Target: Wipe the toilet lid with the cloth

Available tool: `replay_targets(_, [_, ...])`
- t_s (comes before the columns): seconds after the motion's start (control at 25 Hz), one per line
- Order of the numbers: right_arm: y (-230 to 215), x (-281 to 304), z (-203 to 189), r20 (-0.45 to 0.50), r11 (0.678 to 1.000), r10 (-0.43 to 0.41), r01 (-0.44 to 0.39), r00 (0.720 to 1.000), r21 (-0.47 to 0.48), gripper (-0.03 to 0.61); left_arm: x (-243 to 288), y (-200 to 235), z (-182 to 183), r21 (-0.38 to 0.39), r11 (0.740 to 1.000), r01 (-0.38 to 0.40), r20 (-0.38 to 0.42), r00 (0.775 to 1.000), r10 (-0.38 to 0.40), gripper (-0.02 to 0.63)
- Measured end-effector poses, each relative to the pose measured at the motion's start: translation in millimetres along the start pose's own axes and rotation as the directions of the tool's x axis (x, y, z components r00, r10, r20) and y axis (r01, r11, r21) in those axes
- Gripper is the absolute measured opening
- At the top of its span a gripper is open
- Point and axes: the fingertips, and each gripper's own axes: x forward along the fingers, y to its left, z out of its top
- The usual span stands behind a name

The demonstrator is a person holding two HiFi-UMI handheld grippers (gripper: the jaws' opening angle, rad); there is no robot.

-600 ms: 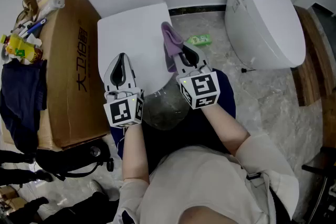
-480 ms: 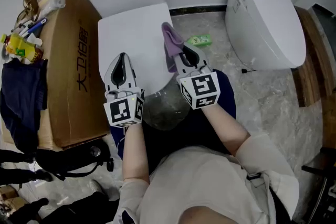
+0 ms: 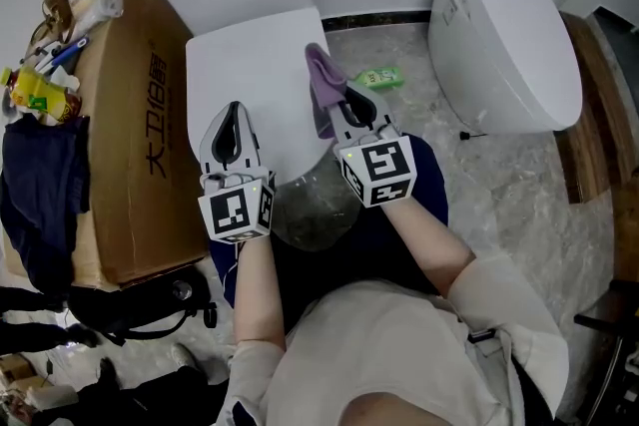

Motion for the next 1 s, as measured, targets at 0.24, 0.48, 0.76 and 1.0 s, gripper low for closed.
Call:
replay_targets(0.24, [-1, 20, -1, -0.032, 0.993, 0.034, -0.038, 0.999, -0.111, 0.049, 2, 0, -2, 0.000, 1.000, 0.005, -0.010, 1.000, -0.005, 0.015])
replay_targets(0.48, [-25, 85, 1, -0.098, 0.813, 0.027, -0.079, 0.995, -0.576, 0.049, 3, -3, -6, -0.017, 1.000, 0.001, -0.028, 1.000, -0.002, 0.015])
replay_targets(0.76, [-49, 171, -35, -0.247, 0.349, -0.024, -0.223, 0.969, -0.910, 0.048, 1, -5, -5, -0.040, 0.999, -0.025, -0.040, 0.999, 0.024, 0.015])
replay_targets(1.0, [-62, 236, -64, -0.389, 0.266, -0.074, -0.358, 0.918, -0.895, 0.048, -2, -5, -4, -0.021, 0.998, -0.061, -0.052, 0.997, 0.060, 0.015])
